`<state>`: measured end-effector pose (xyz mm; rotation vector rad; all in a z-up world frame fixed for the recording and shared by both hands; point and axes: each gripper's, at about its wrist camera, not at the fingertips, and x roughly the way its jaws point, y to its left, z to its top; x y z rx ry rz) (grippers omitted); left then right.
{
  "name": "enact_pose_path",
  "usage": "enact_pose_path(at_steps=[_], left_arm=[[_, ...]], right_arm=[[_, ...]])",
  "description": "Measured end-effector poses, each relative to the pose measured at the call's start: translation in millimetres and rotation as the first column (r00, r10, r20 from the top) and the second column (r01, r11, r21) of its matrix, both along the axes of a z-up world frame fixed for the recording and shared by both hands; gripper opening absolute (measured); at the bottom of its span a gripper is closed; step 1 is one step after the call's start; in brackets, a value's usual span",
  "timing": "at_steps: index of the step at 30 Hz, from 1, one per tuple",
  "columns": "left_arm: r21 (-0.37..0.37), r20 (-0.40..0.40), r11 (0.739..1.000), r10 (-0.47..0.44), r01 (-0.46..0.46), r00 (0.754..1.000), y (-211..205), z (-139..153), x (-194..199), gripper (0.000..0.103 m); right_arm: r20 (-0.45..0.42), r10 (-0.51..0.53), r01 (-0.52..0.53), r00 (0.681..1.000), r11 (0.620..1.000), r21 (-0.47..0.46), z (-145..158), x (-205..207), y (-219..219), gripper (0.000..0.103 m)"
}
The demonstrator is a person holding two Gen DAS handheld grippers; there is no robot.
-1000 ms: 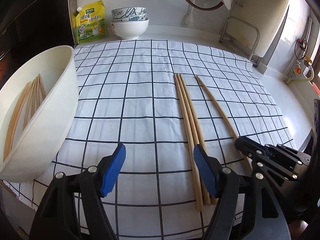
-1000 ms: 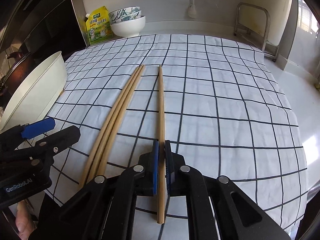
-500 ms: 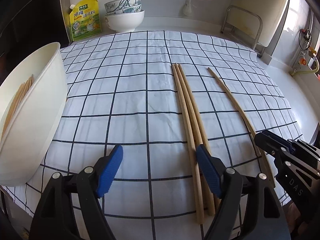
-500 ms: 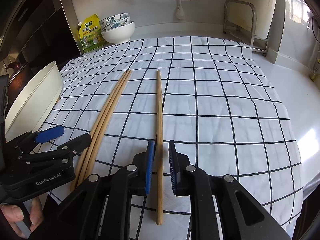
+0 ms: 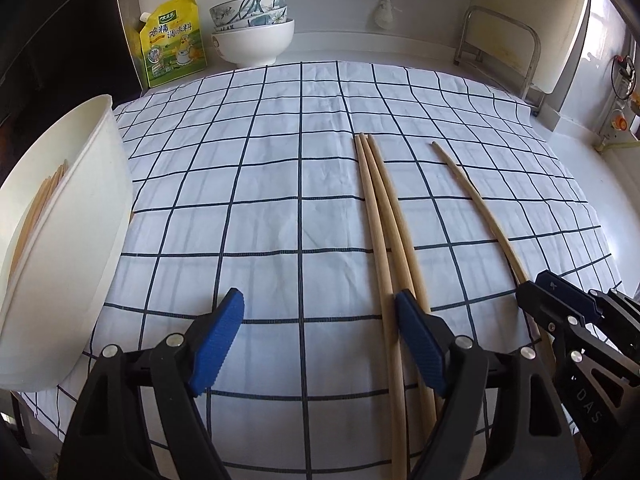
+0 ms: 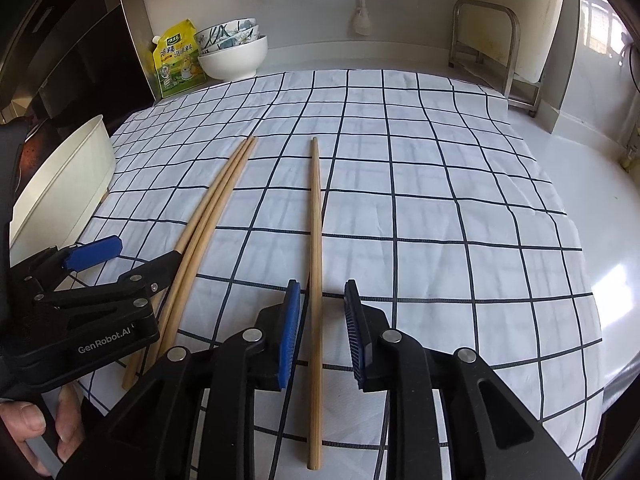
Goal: Organize utensils
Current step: 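Close the left gripper on another wooden chopstick on the cloth, then lift both held chopsticks and carry them over the basin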
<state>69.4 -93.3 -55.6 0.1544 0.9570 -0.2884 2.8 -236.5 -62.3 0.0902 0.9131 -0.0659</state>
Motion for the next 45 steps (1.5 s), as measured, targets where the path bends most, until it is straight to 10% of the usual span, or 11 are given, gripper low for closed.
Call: enact_pose_path(at_steps=[9,17,45], left_arm=[[-0.006,0.007,0.999,-0.035,0.035,0.999,-6,2,-4,0.050],[0.002,-0.004,0.998,-0.069,0.069,0.998,-13,5,-9,0.008],[-0.121,-0.012,0.989,-0.085,0.083,0.996,23,41,-22,0.007]], right_arm=[[0.007,-0.003,0.004,1.000,0.998,-0.065,-2,4,7,0.021],[0.010,-0.006,0.007,1.000,0.998,-0.070,-2,4,7,0.007],[0.084,-0.011,0.003,0.996,0.996,0.093,37,-9,12,0.006]])
